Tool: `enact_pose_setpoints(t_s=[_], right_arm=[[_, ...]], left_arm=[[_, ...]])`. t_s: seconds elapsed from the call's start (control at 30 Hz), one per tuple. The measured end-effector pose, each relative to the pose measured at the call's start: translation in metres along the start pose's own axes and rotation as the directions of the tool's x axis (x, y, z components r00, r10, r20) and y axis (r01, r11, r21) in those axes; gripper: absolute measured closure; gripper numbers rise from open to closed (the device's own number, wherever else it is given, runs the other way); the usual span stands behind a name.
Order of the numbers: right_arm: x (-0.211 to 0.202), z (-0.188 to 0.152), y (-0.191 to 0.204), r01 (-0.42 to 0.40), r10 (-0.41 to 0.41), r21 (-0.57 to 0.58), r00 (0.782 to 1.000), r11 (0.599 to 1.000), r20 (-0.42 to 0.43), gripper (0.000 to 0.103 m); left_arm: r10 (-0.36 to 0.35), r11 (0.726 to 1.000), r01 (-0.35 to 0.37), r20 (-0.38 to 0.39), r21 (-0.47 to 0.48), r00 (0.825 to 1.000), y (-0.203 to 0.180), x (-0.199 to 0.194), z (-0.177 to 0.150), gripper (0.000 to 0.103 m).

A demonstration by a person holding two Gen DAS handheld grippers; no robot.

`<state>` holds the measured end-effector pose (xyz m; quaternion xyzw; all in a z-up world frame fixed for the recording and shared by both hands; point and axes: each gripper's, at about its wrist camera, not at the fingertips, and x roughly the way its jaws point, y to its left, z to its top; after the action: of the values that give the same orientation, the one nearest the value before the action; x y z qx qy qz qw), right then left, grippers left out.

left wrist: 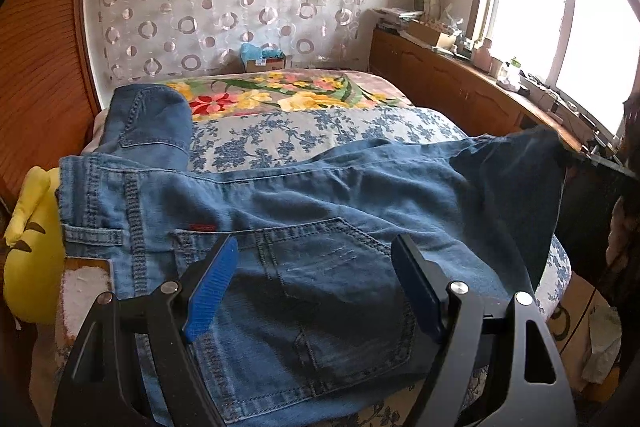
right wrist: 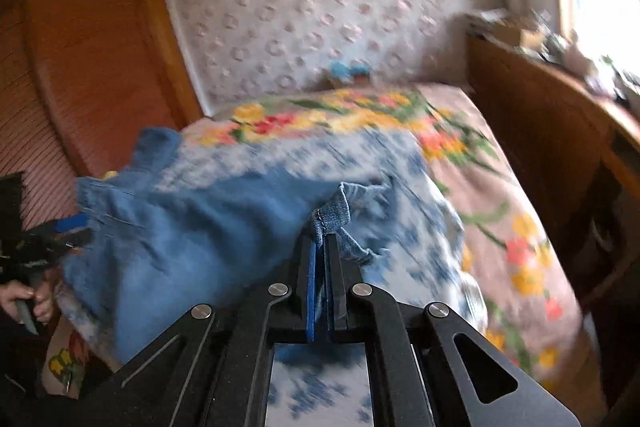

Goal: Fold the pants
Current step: 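Grasp the jeans leg hem with the right tool and lift it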

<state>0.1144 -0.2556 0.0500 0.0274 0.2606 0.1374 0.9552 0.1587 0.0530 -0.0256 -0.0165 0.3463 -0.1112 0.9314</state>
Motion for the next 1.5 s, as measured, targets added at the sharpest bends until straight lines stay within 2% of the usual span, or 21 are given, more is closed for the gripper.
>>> enact_pose_setpoints(t_s=[0.23,0.4,0.53,0.6,0.7,0.87,1.0,1.07,1.27,1.5], right_arm=[[-0.001,0.044,0.074,-0.152,0.164,-0.176,0.985,0.973,0.056,0.1],[0.005,0.068,0.134,-0.283,0.307,-0.285,0.951,0.916,0.042,0.1],[0.023,0.072,0.169,-0.366,0.38,-0.324,0.925,0.872,-0.021,0.099],[0.034,0.07,0.181,-0.338,0.346,-0.357,0.937,0.871,-0.045,0.089],[0.044,0.067,0.176,-0.336,0.334,-0.351,0.94,0.874,-0.068,0.087],[0.048,0.071,0.162,-0.271,0.264,-0.332,0.962,0.903,-0.069,0.08],[0.056,0.062,0.149,-0.218,0.203,-0.288,0.976,0.932,-0.081,0.064],[0.061,0.058,0.142,-0.193,0.174,-0.266,0.98,0.945,-0.091,0.061],[0.08,0.047,0.131,-0.174,0.147,-0.183,0.977,0.968,-0.153,0.059],[0.113,0.043,0.137,-0.187,0.154,-0.116,0.958,0.975,-0.243,0.059]], left_arm=[[0.03,0.999,-0.029,0.034,-0.044,0.999,0.023,-0.019,-0.004,0.023],[0.062,0.995,-0.057,0.052,-0.086,0.997,0.042,-0.032,-0.009,0.023],[0.083,0.99,-0.076,0.052,-0.115,0.995,0.057,-0.036,-0.014,0.023],[0.086,0.989,-0.079,0.049,-0.123,0.995,0.061,-0.035,-0.016,0.023],[0.085,0.989,-0.078,0.047,-0.124,0.995,0.064,-0.033,-0.016,0.023],[0.059,0.992,-0.055,0.036,-0.111,0.998,0.059,-0.025,-0.015,0.023],[0.033,0.996,-0.031,0.016,-0.088,0.999,0.049,-0.013,-0.014,0.023],[0.022,0.997,-0.022,0.005,-0.078,1.0,0.044,-0.007,-0.012,0.023],[0.009,0.999,-0.011,-0.036,-0.053,0.999,0.034,0.012,-0.01,0.024],[0.003,1.0,-0.005,-0.097,-0.021,0.995,0.026,0.034,-0.014,0.023]])
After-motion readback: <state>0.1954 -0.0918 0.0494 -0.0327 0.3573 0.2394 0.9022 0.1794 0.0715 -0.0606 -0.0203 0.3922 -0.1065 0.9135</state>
